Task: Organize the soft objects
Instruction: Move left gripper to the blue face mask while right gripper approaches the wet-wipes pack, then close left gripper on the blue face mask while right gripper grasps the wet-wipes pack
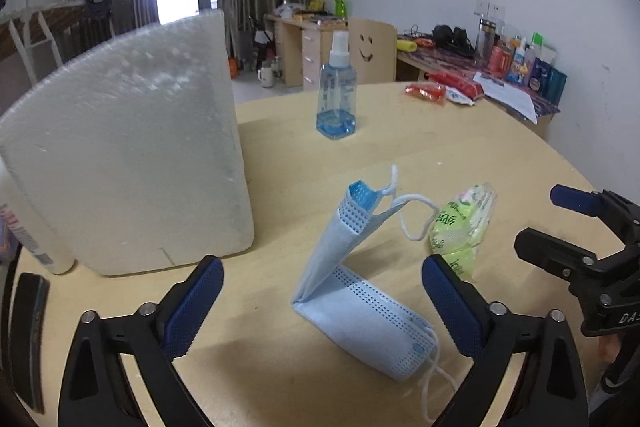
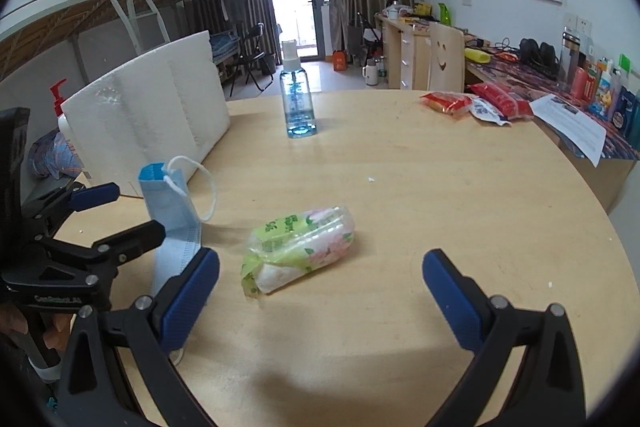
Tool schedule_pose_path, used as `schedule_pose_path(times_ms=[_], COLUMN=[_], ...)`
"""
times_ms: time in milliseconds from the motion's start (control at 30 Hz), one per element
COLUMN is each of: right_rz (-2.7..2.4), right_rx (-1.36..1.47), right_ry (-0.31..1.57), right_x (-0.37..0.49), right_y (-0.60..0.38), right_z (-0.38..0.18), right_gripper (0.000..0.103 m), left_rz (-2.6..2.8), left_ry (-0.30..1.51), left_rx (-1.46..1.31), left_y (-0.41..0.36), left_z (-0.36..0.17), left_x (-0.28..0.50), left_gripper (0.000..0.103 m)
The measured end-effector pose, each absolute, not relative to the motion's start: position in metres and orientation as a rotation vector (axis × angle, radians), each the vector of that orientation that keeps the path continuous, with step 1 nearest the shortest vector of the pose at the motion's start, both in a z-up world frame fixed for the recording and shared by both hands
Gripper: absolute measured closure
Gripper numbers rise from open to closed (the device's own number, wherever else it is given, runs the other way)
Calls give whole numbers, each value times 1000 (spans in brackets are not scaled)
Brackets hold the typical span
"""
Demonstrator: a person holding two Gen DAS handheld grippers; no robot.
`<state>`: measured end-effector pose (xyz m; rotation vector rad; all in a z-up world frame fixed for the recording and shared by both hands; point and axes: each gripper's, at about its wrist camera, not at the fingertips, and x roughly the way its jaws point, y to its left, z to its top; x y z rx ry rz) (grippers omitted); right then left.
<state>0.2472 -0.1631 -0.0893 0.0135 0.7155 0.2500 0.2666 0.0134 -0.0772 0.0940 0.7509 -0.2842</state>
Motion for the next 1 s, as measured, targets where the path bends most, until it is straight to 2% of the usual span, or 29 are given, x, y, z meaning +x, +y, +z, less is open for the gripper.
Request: schedule_pose_path(times_ms=[367,600,733,800,1000], right_rz=[259,264,264,262,245], right_rx=[12,27,18,8,-39], right_ry=[752,777,783,788,812], right_x=[257,261,262,263,268], right_y=[-161,-162,-158,-155,-145], right_z=[-95,-99,-100,-101,-102], right_gripper=[0,0,0,0,0], left_rz=[-305,-332,-326,-328,-341], left_ry=[804,836,841,838,819], left_rx=[117,101,96,94,74], left_y=[17,19,21,20,27], left_z=[-97,-101,-102,-101,-98], left_x=[279,284,285,283,277], left_gripper=[36,68,90,94,95])
